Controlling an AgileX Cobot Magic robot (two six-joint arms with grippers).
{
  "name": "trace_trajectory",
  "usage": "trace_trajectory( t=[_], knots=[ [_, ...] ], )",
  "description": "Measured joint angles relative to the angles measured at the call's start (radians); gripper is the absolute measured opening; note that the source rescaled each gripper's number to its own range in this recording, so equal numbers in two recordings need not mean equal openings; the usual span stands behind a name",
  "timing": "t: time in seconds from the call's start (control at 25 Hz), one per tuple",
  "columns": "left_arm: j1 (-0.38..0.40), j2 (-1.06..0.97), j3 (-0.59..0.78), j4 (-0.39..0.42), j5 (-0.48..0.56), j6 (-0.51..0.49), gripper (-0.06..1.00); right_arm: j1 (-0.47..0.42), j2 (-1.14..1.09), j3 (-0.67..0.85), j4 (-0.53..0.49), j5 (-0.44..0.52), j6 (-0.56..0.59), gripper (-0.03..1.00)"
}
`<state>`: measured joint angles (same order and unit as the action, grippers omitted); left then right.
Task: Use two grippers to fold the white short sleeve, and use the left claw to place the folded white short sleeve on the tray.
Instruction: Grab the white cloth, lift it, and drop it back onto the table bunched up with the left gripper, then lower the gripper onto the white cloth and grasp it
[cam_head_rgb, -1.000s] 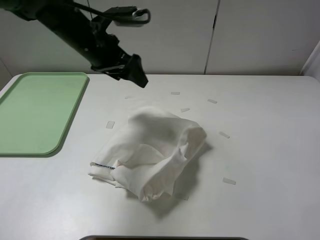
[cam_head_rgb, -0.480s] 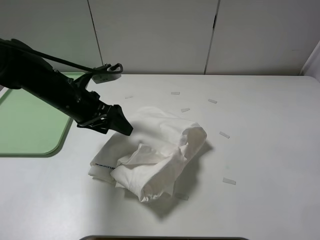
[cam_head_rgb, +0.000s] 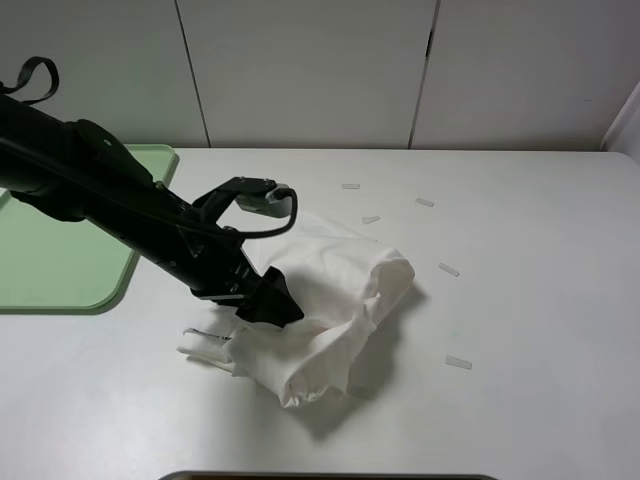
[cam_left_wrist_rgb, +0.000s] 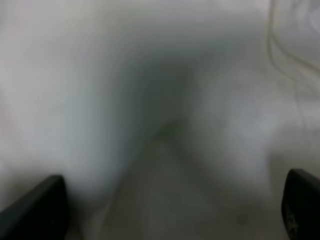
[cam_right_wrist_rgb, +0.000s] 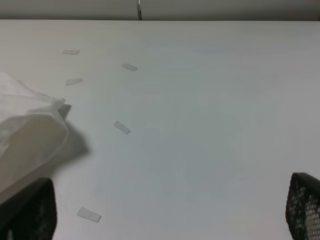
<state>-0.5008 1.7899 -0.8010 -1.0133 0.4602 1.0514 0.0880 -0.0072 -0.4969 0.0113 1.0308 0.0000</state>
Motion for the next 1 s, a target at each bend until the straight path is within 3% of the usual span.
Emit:
trace_trajectory(
  t=[0.32, 0.52, 0.76, 0.8, 1.0],
  knots=[
    [-0.141, 0.0, 0.004, 0.015, -0.025, 0.042, 0.84, 0.0, 0.0, 0.0, 0.0, 0.0, 0.0, 1.0],
    [-0.141, 0.0, 0.006, 0.013, -0.1, 0.042, 0.84, 0.0, 0.0, 0.0, 0.0, 0.0, 0.0, 1.0],
    [-0.072, -0.024, 0.006, 0.012, -0.135, -0.011, 0.84, 0.0, 0.0, 0.0, 0.0, 0.0, 0.0, 1.0],
    [-0.012, -0.056, 0.006, 0.011, -0.111, -0.063, 0.84, 0.0, 0.0, 0.0, 0.0, 0.0, 0.0, 1.0],
    [0.147, -0.069, 0.006, 0.009, 0.045, -0.125, 0.84, 0.0, 0.0, 0.0, 0.0, 0.0, 0.0, 1.0]
  ],
)
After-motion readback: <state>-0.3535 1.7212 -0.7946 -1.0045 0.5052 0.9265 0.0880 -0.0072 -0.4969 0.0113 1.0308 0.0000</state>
